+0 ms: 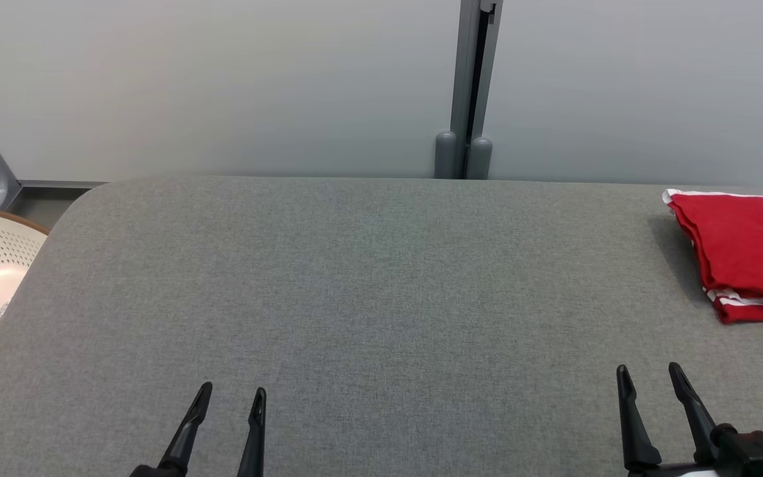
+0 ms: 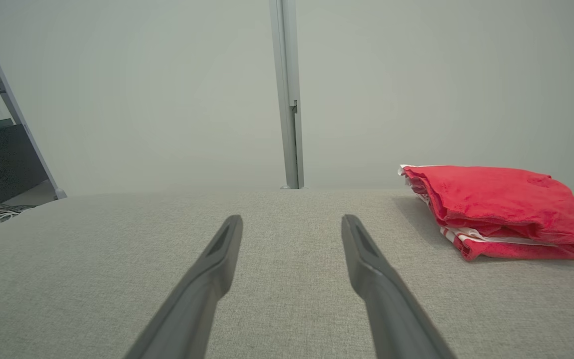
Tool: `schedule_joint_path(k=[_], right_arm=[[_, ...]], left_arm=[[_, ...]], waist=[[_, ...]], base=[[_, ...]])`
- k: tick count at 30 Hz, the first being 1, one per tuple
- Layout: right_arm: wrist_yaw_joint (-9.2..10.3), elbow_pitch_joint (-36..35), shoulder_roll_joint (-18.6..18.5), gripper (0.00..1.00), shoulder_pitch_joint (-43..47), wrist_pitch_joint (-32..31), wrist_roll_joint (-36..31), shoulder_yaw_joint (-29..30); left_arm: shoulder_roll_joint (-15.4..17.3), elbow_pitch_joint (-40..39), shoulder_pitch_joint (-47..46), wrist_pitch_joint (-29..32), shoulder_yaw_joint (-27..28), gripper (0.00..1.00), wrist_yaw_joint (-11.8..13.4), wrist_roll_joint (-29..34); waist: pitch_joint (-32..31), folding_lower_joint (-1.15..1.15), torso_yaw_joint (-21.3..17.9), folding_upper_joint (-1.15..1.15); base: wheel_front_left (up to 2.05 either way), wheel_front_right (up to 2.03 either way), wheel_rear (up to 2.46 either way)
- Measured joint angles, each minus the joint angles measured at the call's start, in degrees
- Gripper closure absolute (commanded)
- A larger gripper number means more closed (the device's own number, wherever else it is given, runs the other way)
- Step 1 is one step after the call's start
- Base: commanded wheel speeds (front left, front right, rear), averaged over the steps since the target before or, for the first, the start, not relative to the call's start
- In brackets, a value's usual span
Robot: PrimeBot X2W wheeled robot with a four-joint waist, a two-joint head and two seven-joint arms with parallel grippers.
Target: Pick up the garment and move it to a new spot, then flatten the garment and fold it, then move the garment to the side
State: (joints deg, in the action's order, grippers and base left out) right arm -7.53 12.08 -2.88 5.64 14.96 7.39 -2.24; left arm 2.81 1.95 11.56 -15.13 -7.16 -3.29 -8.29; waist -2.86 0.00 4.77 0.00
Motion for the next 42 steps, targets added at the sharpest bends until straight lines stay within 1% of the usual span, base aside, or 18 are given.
schedule_joint_path(k=[5,8,9,12,23,24,42], right_arm=[[0.00,0.0,0.0,0.00,0.0,0.0,0.1,0.2],[0.00,0.1,0.0,0.00,0.0,0.0,0.2,0.2],[-0.01,0.4,0.0,1.00,0.1,0.0,0.2,0.1],[-0.02,1.9,0.3,1.00,0.7,-0.4,1.4,0.0],[-0.02,2.0,0.3,1.00,-0.1,-3.4,13.8,1.2],[-0.02,2.0,0.3,1.00,-0.1,-3.4,13.8,1.2],[-0.02,2.0,0.3,1.00,-2.8,-7.8,30.9,3.0]], left_arm=[[0.0,0.6,0.0,0.0,-0.2,0.00,-0.2,0.2],[0.0,0.8,-0.1,0.0,-0.3,0.00,0.4,1.4],[-0.1,1.3,0.0,0.0,-0.3,1.00,0.3,1.4],[-0.2,2.7,0.8,0.1,-0.5,1.00,0.3,0.1],[0.4,4.0,-1.0,2.6,0.5,1.00,-0.1,-13.3],[0.4,4.0,-1.0,2.6,0.5,1.00,-0.1,-13.3],[1.4,6.4,-5.1,6.1,2.1,1.00,-1.2,-31.5]], waist=[[0.1,0.00,0.3,0.00],[0.3,0.00,0.5,0.00],[0.3,0.00,0.5,0.00],[0.3,0.00,0.5,0.00],[0.6,0.00,0.0,0.00],[0.6,0.00,0.0,0.00],[0.9,0.00,-0.8,0.00]], base=[[0.00,0.00,0.00],[0.00,0.00,0.00],[0.00,0.00,0.00],[0.00,0.00,0.00],[0.00,0.00,0.00],[0.00,0.00,0.00],[0.00,0.00,0.00]])
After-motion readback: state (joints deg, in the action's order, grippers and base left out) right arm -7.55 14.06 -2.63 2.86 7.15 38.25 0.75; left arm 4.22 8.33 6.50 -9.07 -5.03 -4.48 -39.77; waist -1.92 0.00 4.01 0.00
